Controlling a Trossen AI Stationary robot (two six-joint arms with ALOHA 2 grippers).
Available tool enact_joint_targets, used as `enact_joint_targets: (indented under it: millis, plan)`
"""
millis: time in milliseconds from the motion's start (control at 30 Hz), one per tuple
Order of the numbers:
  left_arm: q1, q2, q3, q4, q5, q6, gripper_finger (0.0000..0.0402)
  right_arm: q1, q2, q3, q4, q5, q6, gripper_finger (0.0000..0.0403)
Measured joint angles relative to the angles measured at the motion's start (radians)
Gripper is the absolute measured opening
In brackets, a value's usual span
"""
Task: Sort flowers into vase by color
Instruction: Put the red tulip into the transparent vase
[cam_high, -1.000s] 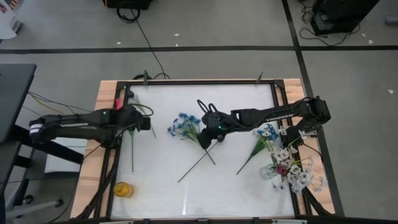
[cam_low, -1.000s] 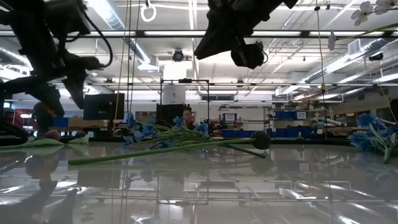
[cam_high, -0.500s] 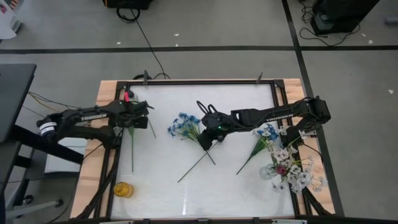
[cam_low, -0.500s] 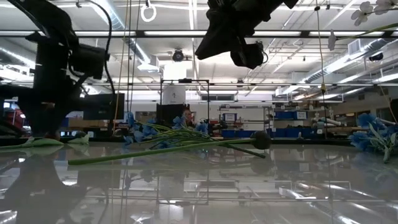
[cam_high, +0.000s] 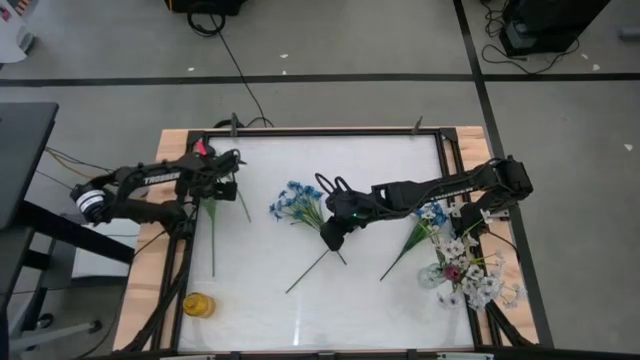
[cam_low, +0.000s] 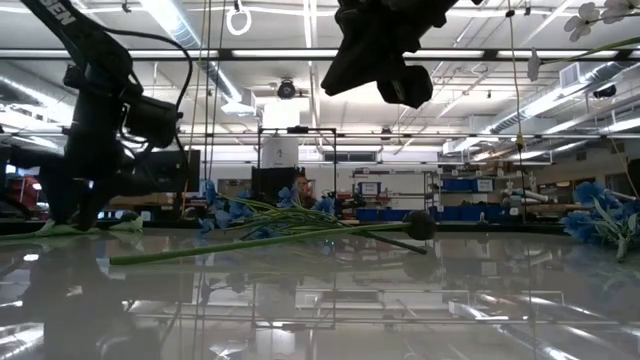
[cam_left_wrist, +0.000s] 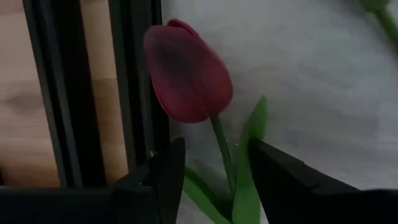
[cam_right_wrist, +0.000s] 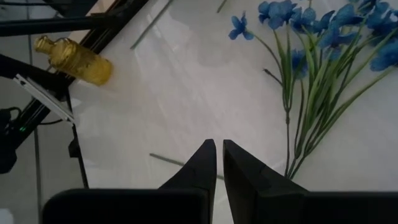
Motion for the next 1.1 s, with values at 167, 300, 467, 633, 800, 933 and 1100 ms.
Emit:
enact_joint_targets:
  millis: [167,300,467,633,800,933,1100]
  plan:
    - [0.009,0.045,0.005,0.025,0.004,0.023,0.0153,0.000,0.000,0.000,0.000,0.026,0.024,0.0038]
    - [0.009,0.056,0.005,0.043,0.011,0.031,0.0101,0.000,0.000,0.000,0.000,0.042,0.029,0.0038]
    - [0.008,0.056,0.004,0.069,0.019,0.040,0.0031,0.000,0.000,0.000,0.000,0.041,0.029,0.0038]
    - [0.007,0.041,0.005,0.069,0.037,0.054,0.0008,0.000,0.000,0.000,0.000,0.035,0.038,0.0038]
    - [-0.023,-0.041,0.025,0.082,0.060,0.064,0.0011,0.003,0.000,0.000,0.002,0.035,0.081,0.0032]
    - [-0.061,-0.134,0.075,0.095,0.102,0.064,0.0011,0.008,0.000,0.000,0.018,0.046,0.124,0.0028]
    - [-0.135,-0.228,0.168,0.177,0.156,0.102,0.0011,0.008,0.000,0.000,0.078,0.061,0.093,0.0044]
